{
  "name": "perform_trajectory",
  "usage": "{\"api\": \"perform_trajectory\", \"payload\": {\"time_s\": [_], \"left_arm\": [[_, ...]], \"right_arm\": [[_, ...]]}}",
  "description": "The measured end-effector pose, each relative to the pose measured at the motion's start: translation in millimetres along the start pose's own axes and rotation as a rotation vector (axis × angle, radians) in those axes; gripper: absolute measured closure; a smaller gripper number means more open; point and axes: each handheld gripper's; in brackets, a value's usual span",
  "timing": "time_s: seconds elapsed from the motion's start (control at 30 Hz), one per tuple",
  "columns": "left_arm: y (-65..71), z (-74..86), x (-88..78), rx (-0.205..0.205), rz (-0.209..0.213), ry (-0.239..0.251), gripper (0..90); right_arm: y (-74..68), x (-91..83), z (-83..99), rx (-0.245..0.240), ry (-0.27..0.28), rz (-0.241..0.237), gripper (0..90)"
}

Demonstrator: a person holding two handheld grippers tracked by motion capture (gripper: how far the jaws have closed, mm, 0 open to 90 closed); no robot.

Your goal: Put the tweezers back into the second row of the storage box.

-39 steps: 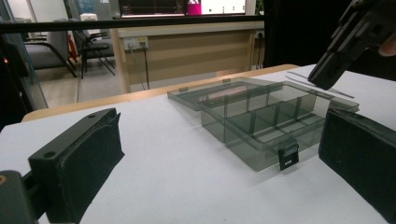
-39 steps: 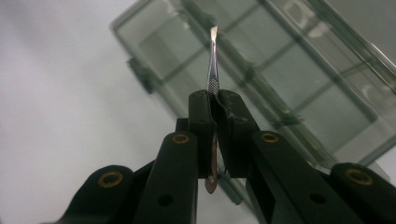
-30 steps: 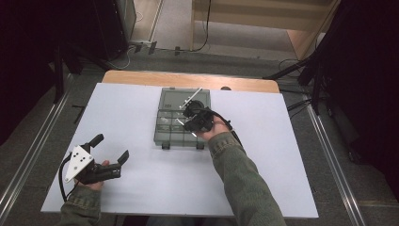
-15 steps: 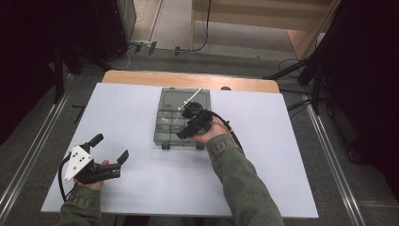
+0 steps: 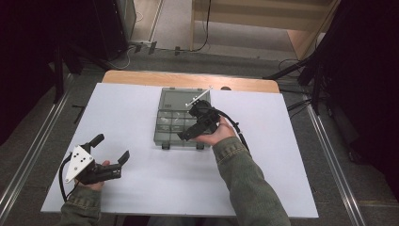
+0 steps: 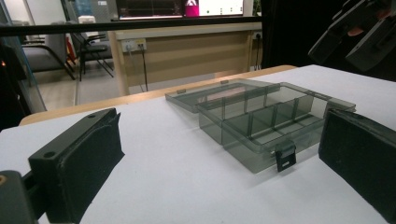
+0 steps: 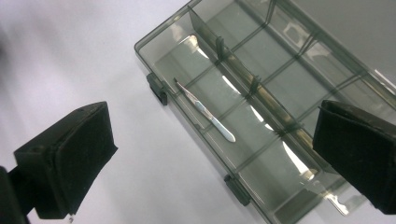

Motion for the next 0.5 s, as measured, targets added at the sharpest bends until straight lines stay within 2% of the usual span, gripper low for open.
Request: {"api": "perform_trajectory", "payload": {"time_s": [0.1, 0.17, 0.2, 0.3, 0.33, 0.47, 0.5], "left_arm": [[0.1, -0.1, 0.0, 0.000, 0.000, 0.003, 0.0], [0.1, 0.0, 0.3, -0.001, 0.000, 0.002, 0.0], [0.4, 0.0, 0.5, -0.002, 0.001, 0.001, 0.0], [0.9, 0.1, 1.2, -0.005, 0.002, 0.004, 0.0], [1.5, 0.0, 1.9, -0.001, 0.005, 0.002, 0.0], [2.1, 0.1, 2.7, 0.000, 0.009, 0.001, 0.0], [2.1, 0.1, 3.1, 0.001, 0.010, 0.002, 0.0]], "right_arm": [[2.6, -6.7, 4.4, 0.022, 0.029, -0.003, 0.0], [9.0, -15.6, 13.8, 0.052, 0.061, 0.011, 0.0], [10.7, -17.9, 16.1, 0.062, 0.059, 0.018, 0.0], [15.1, -25.8, 24.6, 0.077, 0.091, 0.037, 0.0], [18.8, -33.1, 33.1, 0.097, 0.108, 0.039, 0.0], [23.4, -46.8, 52.3, 0.108, 0.155, 0.065, 0.0], [23.4, -46.8, 52.3, 0.108, 0.155, 0.065, 0.0]]}}
Point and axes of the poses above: each handheld gripper's, and its own axes: x roughly forward along the jaws, z roughly out of its underside, y roughly to its right, and after that the axes turned 9 degrees about y, right-handed
